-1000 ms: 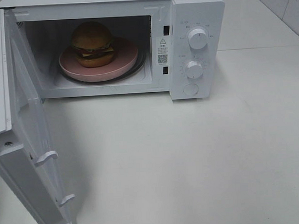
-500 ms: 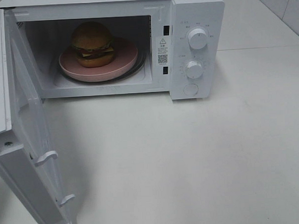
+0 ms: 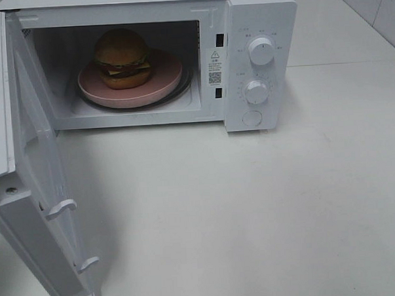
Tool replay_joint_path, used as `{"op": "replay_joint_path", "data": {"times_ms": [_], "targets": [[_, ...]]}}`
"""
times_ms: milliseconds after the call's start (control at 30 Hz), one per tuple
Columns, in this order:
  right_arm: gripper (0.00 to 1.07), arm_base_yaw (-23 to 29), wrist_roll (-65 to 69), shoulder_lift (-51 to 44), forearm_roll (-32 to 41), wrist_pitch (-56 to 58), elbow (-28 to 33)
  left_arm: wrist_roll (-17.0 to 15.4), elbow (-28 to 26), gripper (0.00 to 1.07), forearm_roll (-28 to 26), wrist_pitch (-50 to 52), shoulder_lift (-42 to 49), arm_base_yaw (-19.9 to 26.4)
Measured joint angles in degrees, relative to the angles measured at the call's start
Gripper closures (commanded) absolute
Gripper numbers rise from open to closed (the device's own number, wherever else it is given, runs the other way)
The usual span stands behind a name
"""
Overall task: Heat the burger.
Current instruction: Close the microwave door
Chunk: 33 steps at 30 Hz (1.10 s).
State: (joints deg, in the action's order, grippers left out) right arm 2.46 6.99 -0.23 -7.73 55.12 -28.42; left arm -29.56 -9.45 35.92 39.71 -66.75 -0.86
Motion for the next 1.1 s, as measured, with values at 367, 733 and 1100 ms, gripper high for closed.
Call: {"op": "replay_joint_path", "data": {"times_ms": [367,733,1100], "targets": [[0.33,0.00,0.00,0.00,0.00,0.00,0.00,0.80,-2.12,1.07,4.01,9.40,-8.88,0.00],[0.33,0.00,0.00,0.00,0.00,0.00,0.00,1.15,-7.73,1.07,3.67,9.85,-14.15,-4.93],[0.33,0.00,0.00,0.00,0.00,0.29,0.00,8.19,-13.87,1.07,-10.20,10.03,-21.66,-16.39]]}}
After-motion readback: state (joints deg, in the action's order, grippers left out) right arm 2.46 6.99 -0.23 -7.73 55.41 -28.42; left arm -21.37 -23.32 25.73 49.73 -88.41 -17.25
